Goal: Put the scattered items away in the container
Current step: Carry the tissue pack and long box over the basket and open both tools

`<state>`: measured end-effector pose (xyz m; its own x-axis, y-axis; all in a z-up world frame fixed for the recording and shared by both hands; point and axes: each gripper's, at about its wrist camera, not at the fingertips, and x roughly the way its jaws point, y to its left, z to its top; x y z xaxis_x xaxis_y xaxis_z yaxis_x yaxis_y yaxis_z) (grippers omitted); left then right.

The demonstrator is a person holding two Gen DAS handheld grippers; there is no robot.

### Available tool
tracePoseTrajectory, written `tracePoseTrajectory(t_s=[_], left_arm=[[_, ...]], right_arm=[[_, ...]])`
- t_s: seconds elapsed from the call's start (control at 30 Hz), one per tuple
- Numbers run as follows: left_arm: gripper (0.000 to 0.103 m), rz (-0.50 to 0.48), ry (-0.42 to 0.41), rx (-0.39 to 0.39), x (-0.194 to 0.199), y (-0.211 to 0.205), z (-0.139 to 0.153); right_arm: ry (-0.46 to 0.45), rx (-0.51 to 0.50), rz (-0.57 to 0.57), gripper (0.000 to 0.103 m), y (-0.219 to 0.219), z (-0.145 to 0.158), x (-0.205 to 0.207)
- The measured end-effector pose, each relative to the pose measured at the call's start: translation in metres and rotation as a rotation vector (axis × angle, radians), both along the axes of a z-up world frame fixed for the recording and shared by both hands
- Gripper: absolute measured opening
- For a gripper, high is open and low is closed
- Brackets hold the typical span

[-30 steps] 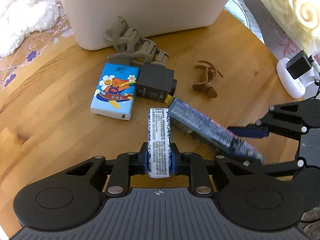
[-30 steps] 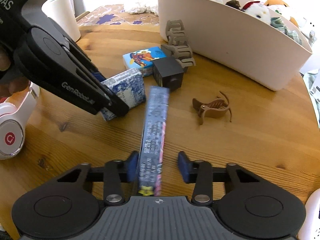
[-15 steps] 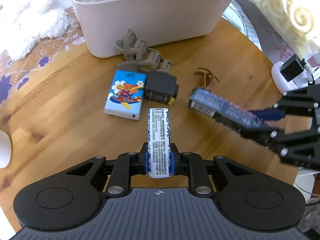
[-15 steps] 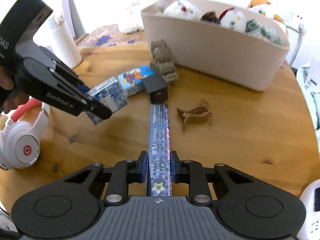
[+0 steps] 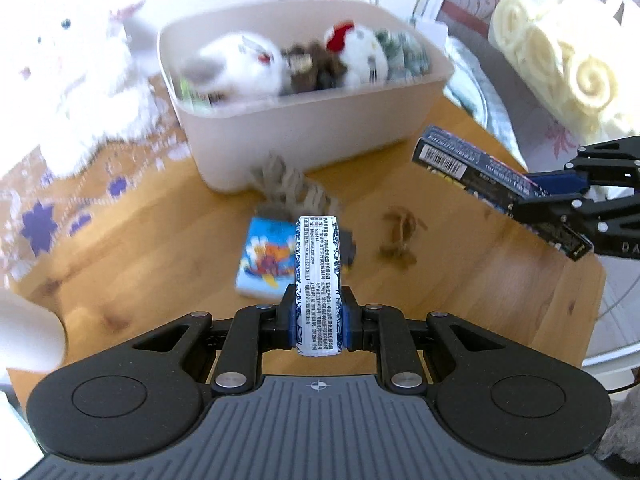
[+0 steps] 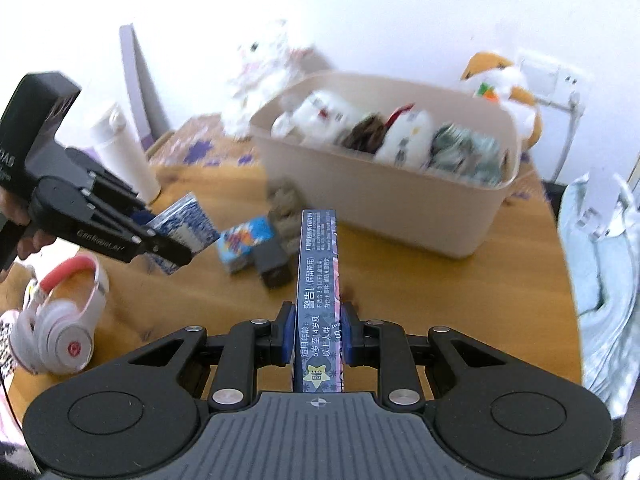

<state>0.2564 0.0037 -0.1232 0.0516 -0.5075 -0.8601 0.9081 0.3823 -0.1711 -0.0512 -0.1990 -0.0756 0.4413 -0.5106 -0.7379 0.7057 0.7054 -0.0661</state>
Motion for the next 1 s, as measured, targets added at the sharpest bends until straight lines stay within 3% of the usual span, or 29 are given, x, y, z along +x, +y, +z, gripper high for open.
tracePoseTrajectory(t_s=[0.47, 0.8, 1.0], left_arm=[[0.02, 0.088, -0.088, -0.138, 0.049, -0.046, 0.068], [0.02, 0.19, -0.132, -0.158, 0.08, -0.104, 0.075], [0.02, 0.274, -0.083, -0.158, 0.101, -0.148, 0.066]], right_arm=[[-0.061, -0.142, -0.022, 0.021, -0.075, 0.071, -0.006], [-0.05, -0.201, 0.011, 0.021, -0.13, 0.092, 0.017], [0.002, -0.183, 0.025, 0.021, -0.173, 0.086, 0.041]])
